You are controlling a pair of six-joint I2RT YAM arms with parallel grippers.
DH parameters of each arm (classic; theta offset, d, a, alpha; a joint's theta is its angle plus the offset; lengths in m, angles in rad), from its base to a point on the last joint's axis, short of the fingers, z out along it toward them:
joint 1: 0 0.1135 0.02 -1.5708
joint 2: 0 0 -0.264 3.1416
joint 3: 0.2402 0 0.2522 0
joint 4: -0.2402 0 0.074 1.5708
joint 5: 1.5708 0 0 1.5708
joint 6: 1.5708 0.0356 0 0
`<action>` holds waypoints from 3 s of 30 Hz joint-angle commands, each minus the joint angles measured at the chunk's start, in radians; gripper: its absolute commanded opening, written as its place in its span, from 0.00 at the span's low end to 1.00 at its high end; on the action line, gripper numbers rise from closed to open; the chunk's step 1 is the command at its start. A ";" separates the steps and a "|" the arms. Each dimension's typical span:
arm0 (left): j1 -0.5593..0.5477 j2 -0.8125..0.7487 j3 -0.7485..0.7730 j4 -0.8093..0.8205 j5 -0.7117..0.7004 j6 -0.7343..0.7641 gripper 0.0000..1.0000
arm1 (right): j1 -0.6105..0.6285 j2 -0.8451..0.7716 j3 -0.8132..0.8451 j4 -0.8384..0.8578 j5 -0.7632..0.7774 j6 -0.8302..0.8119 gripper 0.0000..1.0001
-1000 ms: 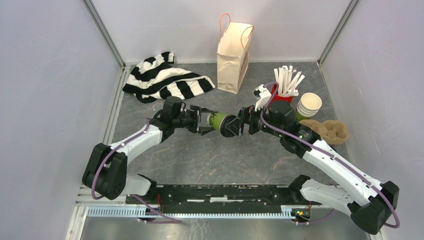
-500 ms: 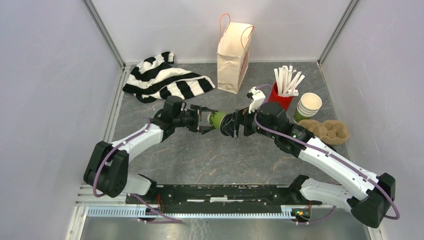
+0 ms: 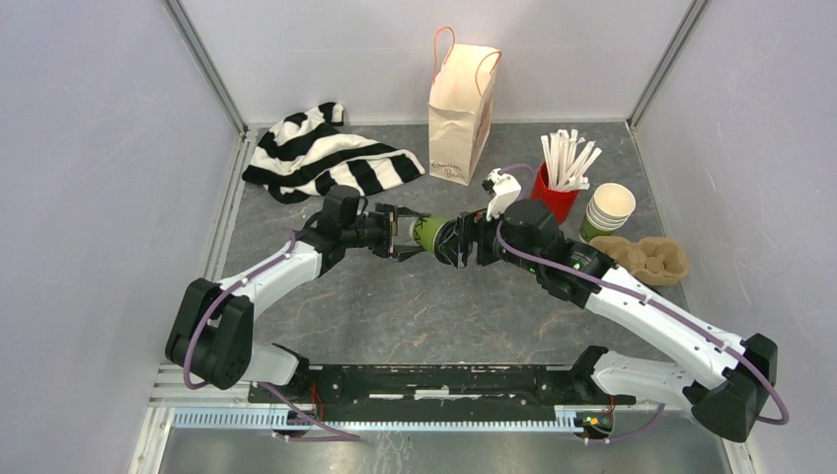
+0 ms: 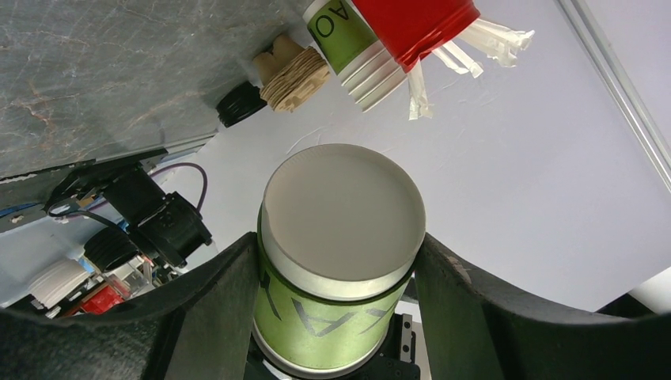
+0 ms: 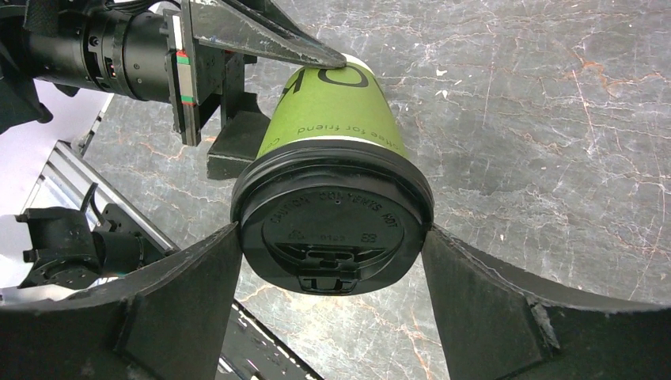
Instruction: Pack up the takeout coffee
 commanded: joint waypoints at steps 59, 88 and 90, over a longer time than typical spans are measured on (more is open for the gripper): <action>0.028 -0.008 0.182 -0.630 -0.169 0.720 1.00 | -0.355 0.333 0.294 -0.684 0.002 -0.399 0.79; 0.027 0.081 0.323 -0.629 -0.009 0.893 1.00 | -0.451 0.738 0.647 -0.765 0.000 -0.518 0.81; 0.028 0.079 0.325 -0.629 -0.005 0.900 1.00 | -0.451 0.750 0.660 -0.766 0.001 -0.517 0.82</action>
